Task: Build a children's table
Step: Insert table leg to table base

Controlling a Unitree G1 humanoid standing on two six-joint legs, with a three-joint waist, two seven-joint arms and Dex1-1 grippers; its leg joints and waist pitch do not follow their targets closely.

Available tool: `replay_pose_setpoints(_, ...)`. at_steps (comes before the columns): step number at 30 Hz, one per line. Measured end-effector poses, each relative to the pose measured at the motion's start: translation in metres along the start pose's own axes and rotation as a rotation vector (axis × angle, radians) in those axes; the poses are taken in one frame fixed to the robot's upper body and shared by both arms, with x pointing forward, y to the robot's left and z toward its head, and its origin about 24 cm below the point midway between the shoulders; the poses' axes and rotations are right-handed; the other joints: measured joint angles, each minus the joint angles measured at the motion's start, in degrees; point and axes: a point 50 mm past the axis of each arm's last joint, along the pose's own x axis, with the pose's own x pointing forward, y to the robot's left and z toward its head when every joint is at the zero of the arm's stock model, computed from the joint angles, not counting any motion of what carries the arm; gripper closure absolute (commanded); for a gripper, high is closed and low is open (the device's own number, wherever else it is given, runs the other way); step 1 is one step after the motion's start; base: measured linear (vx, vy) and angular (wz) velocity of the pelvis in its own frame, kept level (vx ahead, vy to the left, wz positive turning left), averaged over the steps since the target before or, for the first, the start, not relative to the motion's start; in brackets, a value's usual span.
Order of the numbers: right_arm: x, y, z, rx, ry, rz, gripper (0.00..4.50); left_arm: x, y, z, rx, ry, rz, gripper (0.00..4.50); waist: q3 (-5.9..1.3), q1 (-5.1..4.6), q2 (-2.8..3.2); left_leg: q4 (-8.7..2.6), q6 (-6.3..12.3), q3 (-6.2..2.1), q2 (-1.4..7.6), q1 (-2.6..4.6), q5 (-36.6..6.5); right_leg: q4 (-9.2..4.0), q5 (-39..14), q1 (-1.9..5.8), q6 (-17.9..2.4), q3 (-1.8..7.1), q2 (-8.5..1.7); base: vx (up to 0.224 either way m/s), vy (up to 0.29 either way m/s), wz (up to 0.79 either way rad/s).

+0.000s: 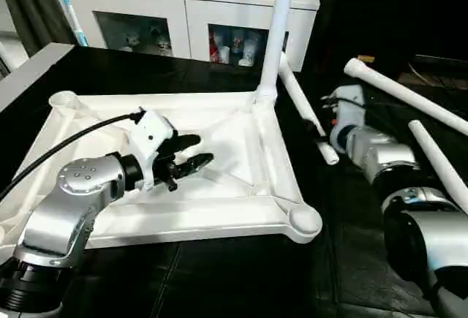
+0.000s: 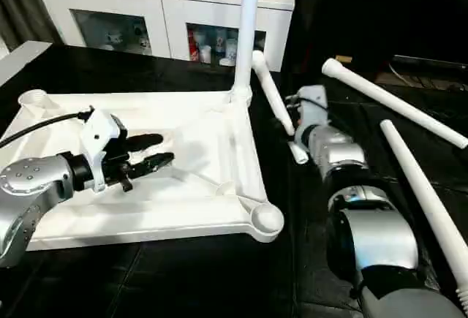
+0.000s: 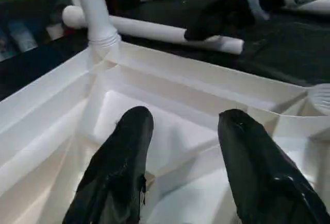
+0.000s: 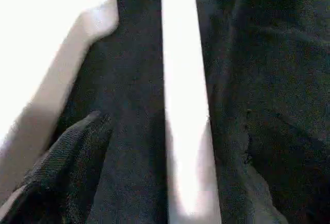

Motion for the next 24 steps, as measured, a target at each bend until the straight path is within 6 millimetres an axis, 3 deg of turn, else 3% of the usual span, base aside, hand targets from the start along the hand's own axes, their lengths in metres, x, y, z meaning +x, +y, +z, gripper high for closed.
replay_pose_setpoints(1,0.000,0.001,-0.002,0.002,0.009,0.003,0.30,0.000,0.000,0.000,-0.002,0.004,-0.004,2.11,0.01,0.00,-0.02,0.01,0.01,0.04,0.00,0.00,0.01,0.00,0.01,0.00,-0.02,0.03,0.00,0.000,0.000,0.00)
replay_pose_setpoints(4,0.002,0.007,-0.007,0.004,0.022,0.027,0.41,-0.004,-0.002,-0.001,0.000,0.023,-0.019,2.11,0.10,-0.01,-0.22,0.01,0.02,0.09,0.04,0.01,0.02,0.00,0.03,-0.01,-0.05,0.03,0.00,0.000,0.000,0.00)
replay_pose_setpoints(7,0.003,0.006,-0.012,0.003,0.035,-0.003,0.84,-0.006,-0.005,0.000,-0.009,0.027,-0.036,2.11,0.28,0.08,-0.54,0.01,0.02,0.12,0.07,0.02,0.04,0.01,0.04,-0.01,-0.06,0.02,0.00,0.000,0.000,0.00)
replay_pose_setpoints(18,0.003,0.005,-0.028,0.054,0.067,-0.032,1.72,-0.009,-0.007,0.000,-0.023,0.046,-0.055,2.11,0.69,0.11,-1.21,0.00,-0.15,0.20,0.13,0.02,-0.06,0.01,0.04,-0.02,-0.06,0.02,0.00,0.000,0.000,0.00)
replay_pose_setpoints(24,0.003,0.004,-0.029,0.090,0.069,-0.035,2.16,-0.010,-0.007,0.001,-0.026,0.053,-0.062,2.11,0.73,0.18,-1.28,0.01,-0.25,0.22,0.13,0.02,-0.11,0.00,0.05,0.00,-0.07,0.03,0.00,0.000,0.000,0.00)
